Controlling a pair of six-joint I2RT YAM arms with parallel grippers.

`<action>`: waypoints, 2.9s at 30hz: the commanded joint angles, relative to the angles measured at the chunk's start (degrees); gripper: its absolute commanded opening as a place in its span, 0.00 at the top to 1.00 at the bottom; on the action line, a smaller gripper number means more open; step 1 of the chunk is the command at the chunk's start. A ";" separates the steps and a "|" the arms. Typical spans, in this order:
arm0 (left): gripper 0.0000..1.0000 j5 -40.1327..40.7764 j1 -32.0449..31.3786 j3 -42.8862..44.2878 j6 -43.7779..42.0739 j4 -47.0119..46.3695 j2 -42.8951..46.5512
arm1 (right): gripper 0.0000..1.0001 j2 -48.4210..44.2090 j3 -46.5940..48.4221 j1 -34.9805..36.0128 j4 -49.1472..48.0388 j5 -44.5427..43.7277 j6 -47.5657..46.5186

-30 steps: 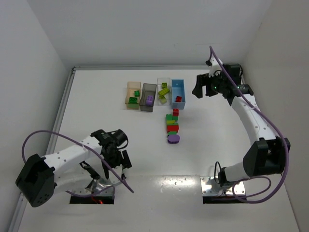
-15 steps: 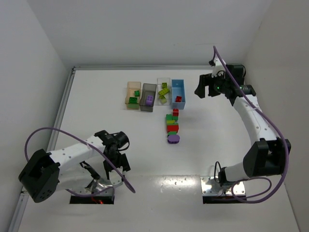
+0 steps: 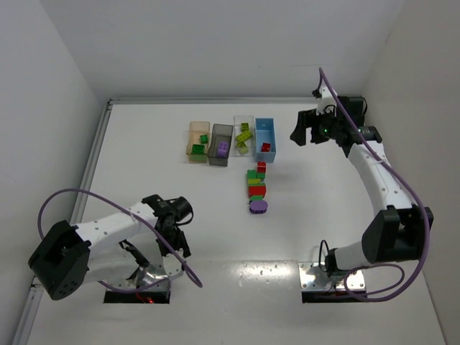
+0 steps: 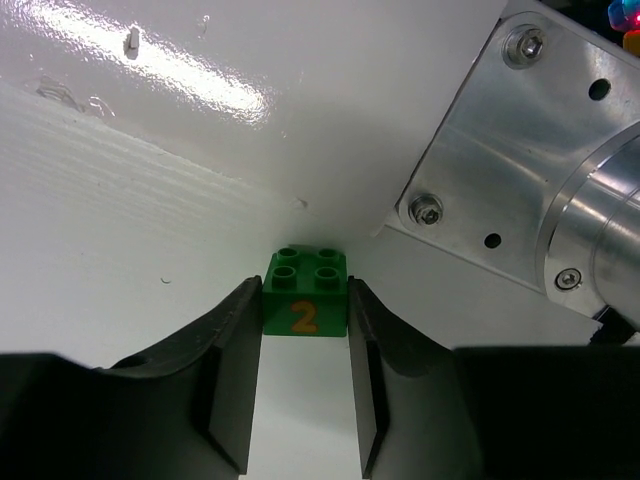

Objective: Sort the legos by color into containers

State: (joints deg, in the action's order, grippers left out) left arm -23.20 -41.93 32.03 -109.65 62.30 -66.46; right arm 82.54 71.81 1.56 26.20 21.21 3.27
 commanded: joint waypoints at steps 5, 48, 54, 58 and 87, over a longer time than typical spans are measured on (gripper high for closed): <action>0.70 -2.45 0.00 3.46 4.25 -0.78 -0.52 | 0.18 1.39 1.13 -0.33 -1.50 0.85 1.21; 0.67 5.89 27.95 86.71 96.37 -20.99 -61.95 | 0.18 9.74 8.70 0.28 -2.82 4.72 2.62; 0.66 6.59 29.98 86.19 98.57 -21.52 -62.48 | 0.18 9.74 7.55 0.28 -2.82 4.72 2.62; 0.34 7.90 29.98 85.39 98.04 -21.52 -62.48 | 0.18 9.22 7.55 0.28 -2.82 4.72 2.62; 0.17 -13.89 31.65 56.30 97.25 -28.20 -26.09 | 0.49 14.21 5.79 18.39 9.68 8.15 -34.39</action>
State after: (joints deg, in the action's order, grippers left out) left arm -36.25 -11.09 89.49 -13.65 35.48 -94.48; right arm 93.10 73.52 20.71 40.40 30.96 -31.27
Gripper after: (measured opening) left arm 0.827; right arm 0.526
